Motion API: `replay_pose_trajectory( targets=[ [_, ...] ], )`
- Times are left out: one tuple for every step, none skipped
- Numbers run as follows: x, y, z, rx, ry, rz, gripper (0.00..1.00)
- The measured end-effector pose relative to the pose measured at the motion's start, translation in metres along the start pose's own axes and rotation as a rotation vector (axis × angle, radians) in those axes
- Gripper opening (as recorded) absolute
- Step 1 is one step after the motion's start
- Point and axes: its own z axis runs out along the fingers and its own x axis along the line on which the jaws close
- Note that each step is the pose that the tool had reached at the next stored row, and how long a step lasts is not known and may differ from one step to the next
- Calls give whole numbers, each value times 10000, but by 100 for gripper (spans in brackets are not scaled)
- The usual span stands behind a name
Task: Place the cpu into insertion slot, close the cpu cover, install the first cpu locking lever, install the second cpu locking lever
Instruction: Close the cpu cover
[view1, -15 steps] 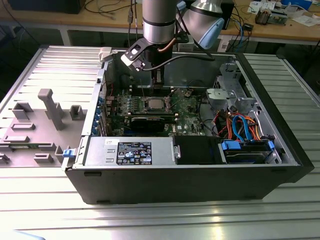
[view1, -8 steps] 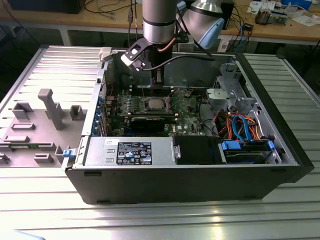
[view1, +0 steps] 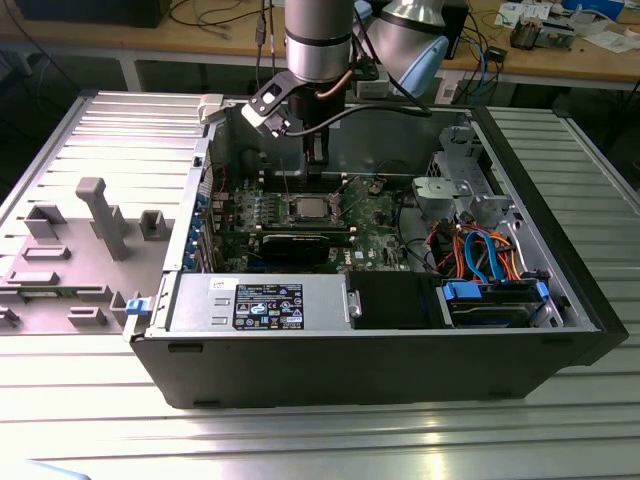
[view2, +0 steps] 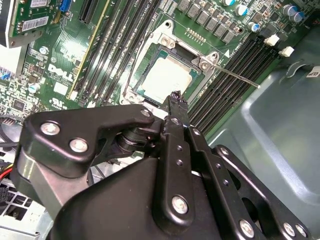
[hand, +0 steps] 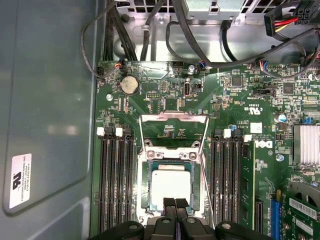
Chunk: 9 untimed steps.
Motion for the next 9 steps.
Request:
replay_pose_trajectory(
  targets=[
    [0,0,0,-1,1,0,11],
    [0,0,0,0,0,0,11],
    [0,0,-1,1,-1,0,11],
    [0,0,-1,1,-1,0,11],
    [0,0,-1,1,-1,-1,11],
    [-1,3,-2,1,-2,-3,11],
    [-1,6,-2,2,-2,-3,11],
    [-1,10,-2,3,-3,-2,11],
    [-1,18,-1,2,-2,-1,11]
  ],
)
